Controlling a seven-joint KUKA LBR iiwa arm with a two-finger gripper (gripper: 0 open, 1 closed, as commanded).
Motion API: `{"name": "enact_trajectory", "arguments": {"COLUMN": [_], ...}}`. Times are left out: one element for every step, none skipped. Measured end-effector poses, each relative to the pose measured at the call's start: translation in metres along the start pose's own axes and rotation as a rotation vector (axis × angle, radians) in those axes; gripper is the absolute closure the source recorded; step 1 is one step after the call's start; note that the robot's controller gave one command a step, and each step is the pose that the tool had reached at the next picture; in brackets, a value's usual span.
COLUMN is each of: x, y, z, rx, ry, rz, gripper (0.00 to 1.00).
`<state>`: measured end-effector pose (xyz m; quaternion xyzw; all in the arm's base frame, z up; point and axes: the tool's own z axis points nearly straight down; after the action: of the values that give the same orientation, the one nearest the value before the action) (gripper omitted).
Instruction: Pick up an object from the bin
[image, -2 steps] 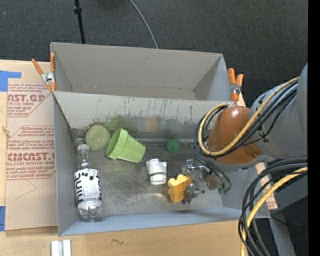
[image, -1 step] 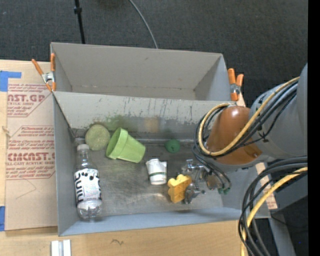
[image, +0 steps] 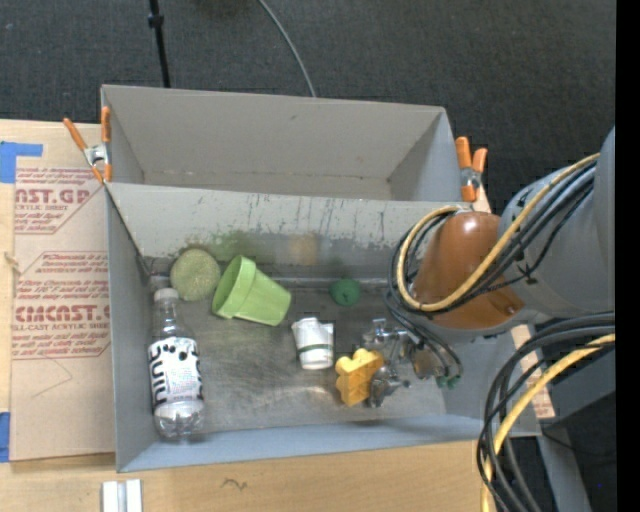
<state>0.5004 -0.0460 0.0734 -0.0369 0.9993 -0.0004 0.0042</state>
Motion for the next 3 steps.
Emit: {"name": "enact_trajectory", "arguments": {"x": [0.0, 0.003, 0.004], "y": [0.0, 0.001, 0.001], "z": [-0.002, -0.009, -0.031], "rx": [0.0, -0.002, -0.003], "ry": [0.002, 0.013, 0.018], "rz": [0.0, 0.0, 0.0], "gripper": [1.0, 1.0, 1.0]}}
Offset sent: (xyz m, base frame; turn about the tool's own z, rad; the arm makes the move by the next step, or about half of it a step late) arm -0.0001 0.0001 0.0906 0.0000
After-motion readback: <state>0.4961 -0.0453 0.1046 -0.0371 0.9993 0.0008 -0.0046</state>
